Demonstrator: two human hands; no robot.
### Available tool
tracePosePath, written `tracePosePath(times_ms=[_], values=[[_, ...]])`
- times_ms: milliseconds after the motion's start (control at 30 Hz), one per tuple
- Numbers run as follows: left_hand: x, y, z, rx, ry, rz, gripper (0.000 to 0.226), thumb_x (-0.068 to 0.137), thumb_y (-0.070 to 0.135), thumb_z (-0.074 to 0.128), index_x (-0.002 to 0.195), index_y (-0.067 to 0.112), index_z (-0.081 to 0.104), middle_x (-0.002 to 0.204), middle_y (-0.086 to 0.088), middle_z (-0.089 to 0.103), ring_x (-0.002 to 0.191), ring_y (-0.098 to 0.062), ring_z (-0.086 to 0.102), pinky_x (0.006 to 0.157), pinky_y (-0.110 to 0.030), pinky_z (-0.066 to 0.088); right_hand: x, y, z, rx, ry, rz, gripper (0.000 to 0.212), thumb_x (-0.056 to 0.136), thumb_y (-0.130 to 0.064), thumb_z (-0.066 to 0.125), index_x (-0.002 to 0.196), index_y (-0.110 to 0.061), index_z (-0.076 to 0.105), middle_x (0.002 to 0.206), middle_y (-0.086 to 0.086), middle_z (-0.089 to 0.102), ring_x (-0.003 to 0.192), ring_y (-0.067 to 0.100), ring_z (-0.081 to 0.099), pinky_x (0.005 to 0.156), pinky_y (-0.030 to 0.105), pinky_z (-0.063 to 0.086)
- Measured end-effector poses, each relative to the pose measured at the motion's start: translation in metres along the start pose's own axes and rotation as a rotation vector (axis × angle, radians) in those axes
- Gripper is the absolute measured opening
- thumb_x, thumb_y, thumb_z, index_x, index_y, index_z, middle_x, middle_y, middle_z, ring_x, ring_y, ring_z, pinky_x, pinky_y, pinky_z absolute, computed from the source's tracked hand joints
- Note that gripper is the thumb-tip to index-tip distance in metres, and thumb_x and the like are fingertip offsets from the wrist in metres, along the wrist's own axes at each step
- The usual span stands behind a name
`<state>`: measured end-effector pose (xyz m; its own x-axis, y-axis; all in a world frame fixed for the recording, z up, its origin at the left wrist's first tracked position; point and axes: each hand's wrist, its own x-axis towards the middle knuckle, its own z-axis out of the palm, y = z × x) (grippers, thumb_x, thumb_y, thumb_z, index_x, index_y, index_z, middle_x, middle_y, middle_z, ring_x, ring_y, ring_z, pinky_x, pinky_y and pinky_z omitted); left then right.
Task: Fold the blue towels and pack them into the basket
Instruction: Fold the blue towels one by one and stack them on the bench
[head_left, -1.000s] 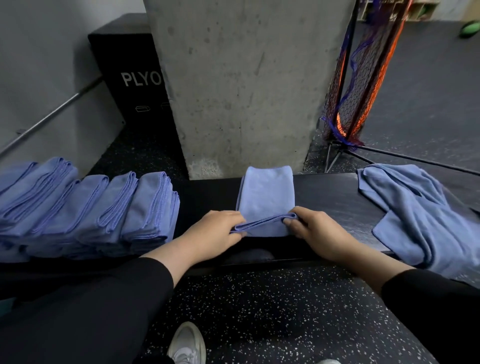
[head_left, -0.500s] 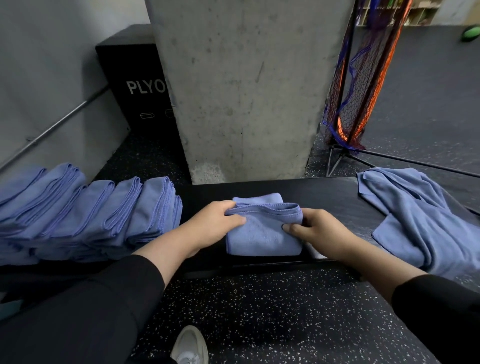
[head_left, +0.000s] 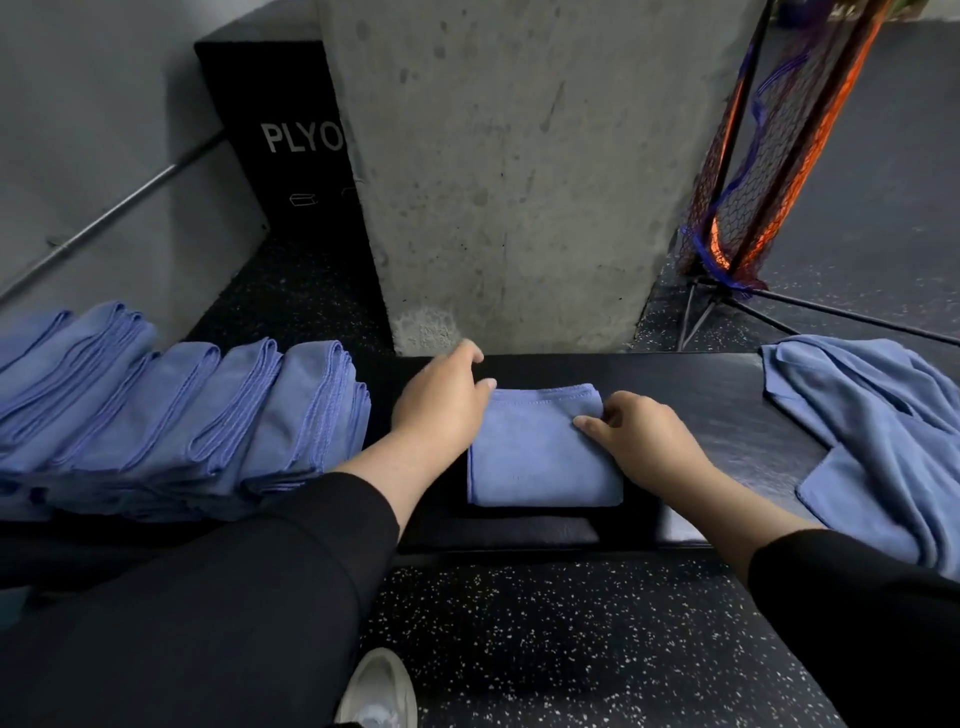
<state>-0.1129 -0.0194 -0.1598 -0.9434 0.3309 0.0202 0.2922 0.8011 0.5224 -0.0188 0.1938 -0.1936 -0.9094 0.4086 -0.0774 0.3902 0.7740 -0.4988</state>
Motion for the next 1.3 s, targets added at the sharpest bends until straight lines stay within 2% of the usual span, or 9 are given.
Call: tracePosePath(times_ms=[100,233,300,433,633,867,1000,1200,1300], values=[[-0.005,-0.004,-0.001,0.073,0.086,0.248,0.031,0.101,0.031,0.054,0.131,0.022,0.056,0.123,0.0,0.059,0.114,-0.022,0.056,0.094,-0.043,0.047,-0.002,0.002,0.006,0.009,0.193,-0.039,0.037,0.088,-0.056,0.063,0.098,-0.022,0.053,0.094,-0.005,0.057,0.089,0.021,0.054,0.077,0.04,0.048],[-0.021,-0.003,0.011,0.23,-0.055,0.483,0.042,0.103,0.037,0.049,0.143,0.023,0.052,0.145,0.003,0.049,0.133,-0.02,0.045,0.111,-0.04,0.033,-0.016,-0.009,0.004,-0.083,0.388,-0.516,0.03,0.094,-0.048,0.051,0.107,-0.023,0.061,0.111,-0.004,0.061,0.103,0.023,0.057,0.084,0.043,0.047],[-0.028,-0.006,0.022,0.351,-0.186,0.484,0.052,0.104,0.046,0.041,0.152,0.026,0.039,0.163,0.003,0.029,0.15,-0.016,0.024,0.122,-0.04,0.018,-0.024,-0.007,0.011,-0.133,0.226,-0.621,0.044,0.097,-0.051,0.039,0.125,-0.026,0.061,0.134,-0.007,0.058,0.124,0.015,0.054,0.099,0.043,0.042],[-0.029,-0.016,0.032,0.427,-0.447,0.402,0.065,0.106,0.054,0.023,0.161,0.029,0.002,0.168,0.01,-0.014,0.152,-0.005,-0.016,0.126,-0.045,-0.003,-0.027,0.011,0.017,-0.28,-0.264,-0.461,0.084,0.089,-0.076,0.005,0.159,-0.032,0.019,0.165,-0.02,0.003,0.152,-0.001,0.0,0.125,0.046,0.007],[-0.027,-0.014,0.03,0.423,-0.487,0.388,0.067,0.106,0.055,0.021,0.161,0.03,-0.007,0.165,0.013,-0.023,0.149,-0.002,-0.023,0.126,-0.045,-0.006,-0.022,0.029,0.007,-0.21,-0.258,-0.459,0.096,0.081,-0.084,-0.002,0.16,-0.032,0.012,0.162,-0.025,-0.005,0.15,-0.005,-0.008,0.125,0.04,0.002],[-0.028,-0.014,0.032,0.43,-0.35,0.445,0.06,0.106,0.05,0.029,0.16,0.025,0.02,0.17,0.003,-0.003,0.155,-0.009,-0.01,0.126,-0.043,-0.002,-0.035,0.053,0.007,-0.147,-0.093,-0.645,0.074,0.081,-0.075,0.057,0.14,-0.031,0.049,0.153,-0.012,0.038,0.144,0.005,0.032,0.116,0.043,0.031],[-0.036,-0.006,0.022,0.386,-0.251,0.54,0.055,0.102,0.059,0.033,0.143,0.027,0.053,0.166,0.004,0.026,0.154,-0.008,0.013,0.125,-0.038,0.01,-0.04,0.04,0.007,-0.201,-0.003,-0.648,0.051,0.087,-0.06,0.052,0.128,-0.031,0.057,0.144,-0.012,0.05,0.138,0.008,0.043,0.105,0.043,0.043],[-0.059,-0.015,0.017,0.395,-0.287,0.51,0.06,0.097,0.051,0.057,0.15,0.026,0.042,0.164,0.005,0.029,0.152,-0.013,0.022,0.124,-0.034,0.016,-0.044,0.018,-0.006,-0.27,-0.011,-0.543,0.04,0.092,-0.058,0.032,0.101,-0.028,0.057,0.101,-0.015,0.062,0.102,0.012,0.06,0.09,0.036,0.042],[-0.064,-0.02,0.013,0.264,-0.219,0.435,0.027,0.095,0.036,0.06,0.118,0.021,0.061,0.123,0.005,0.066,0.114,-0.023,0.06,0.098,-0.038,0.047,-0.052,0.019,-0.016,-0.272,-0.056,-0.564,0.04,0.089,-0.066,0.033,0.1,-0.031,0.05,0.093,-0.018,0.059,0.094,0.01,0.059,0.091,0.037,0.041]])
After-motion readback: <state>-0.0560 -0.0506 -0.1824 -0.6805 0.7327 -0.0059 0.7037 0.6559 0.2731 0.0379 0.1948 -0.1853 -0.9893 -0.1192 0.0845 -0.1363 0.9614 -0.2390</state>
